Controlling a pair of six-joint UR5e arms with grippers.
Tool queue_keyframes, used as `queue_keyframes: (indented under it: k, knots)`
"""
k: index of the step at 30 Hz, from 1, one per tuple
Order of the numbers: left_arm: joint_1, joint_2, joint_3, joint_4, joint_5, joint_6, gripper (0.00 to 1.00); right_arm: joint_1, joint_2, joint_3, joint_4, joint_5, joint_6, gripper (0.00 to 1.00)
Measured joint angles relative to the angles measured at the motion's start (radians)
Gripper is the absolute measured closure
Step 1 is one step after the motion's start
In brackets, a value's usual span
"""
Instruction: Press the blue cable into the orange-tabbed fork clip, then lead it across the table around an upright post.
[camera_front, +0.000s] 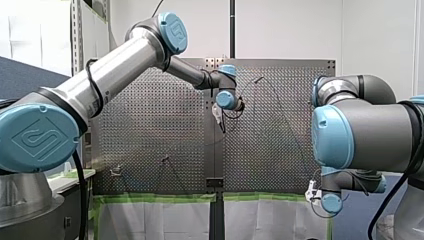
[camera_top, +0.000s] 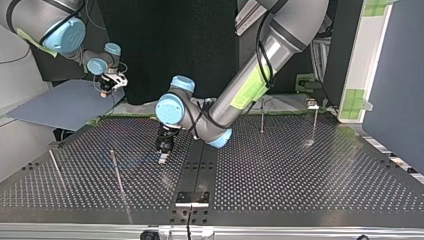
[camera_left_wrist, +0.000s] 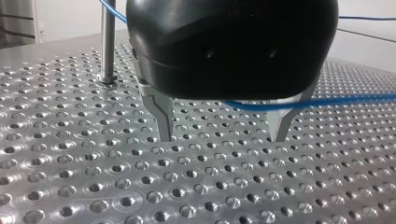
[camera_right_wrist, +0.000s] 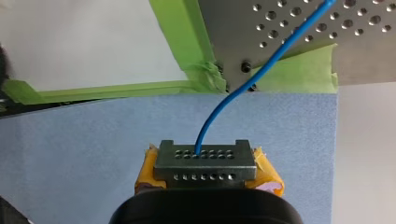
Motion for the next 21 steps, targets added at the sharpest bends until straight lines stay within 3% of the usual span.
queue_keyframes:
  k: [12,21]
  knots:
    - [0.001,0.014,0.0,-0.007,0.039,-0.101,0.0,-0.007,0.0,-0.019,0.003,-0.039,-0.003,1.0]
    - [-0.01,0.038,-0.001,-0.069,-0.021,-0.183,0.0,-0.008,0.0,-0.02,0.004,-0.048,-0.004,1.0]
